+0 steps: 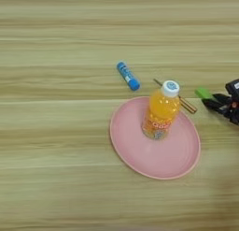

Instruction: Move the objects on the table

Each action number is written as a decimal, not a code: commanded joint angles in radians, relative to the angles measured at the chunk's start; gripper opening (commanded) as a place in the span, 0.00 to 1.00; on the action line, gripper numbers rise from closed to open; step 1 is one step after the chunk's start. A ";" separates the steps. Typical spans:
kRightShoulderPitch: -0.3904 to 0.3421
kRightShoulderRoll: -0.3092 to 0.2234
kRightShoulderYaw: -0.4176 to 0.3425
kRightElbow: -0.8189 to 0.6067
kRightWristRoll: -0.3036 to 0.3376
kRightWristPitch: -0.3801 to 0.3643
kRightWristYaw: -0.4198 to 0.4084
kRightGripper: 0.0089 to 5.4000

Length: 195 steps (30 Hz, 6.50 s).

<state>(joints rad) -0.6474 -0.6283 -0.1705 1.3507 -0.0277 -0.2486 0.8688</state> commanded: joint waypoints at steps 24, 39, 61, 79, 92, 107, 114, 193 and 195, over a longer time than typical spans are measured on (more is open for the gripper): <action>-0.116 -0.038 -0.058 -0.104 0.079 -0.117 0.123 0.26; -0.095 -0.017 -0.088 -0.307 0.192 -0.169 0.308 0.26; 0.184 -0.001 -0.109 -1.102 0.518 0.103 0.432 0.26; 0.339 -0.014 -0.135 -1.398 0.697 0.191 0.547 0.26; 0.406 -0.040 -0.106 -1.396 0.670 0.167 0.687 0.26; 0.403 -0.045 0.047 -1.357 0.568 0.139 0.736 0.26; 0.400 -0.043 0.118 -1.303 0.490 0.099 0.730 0.26; 0.361 -0.016 0.277 -0.988 0.286 -0.068 0.702 0.68; 0.360 -0.017 0.271 -0.998 0.298 -0.057 0.705 0.72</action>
<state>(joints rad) -0.2298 -0.6103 0.1407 0.4029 0.2385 -0.3173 1.6053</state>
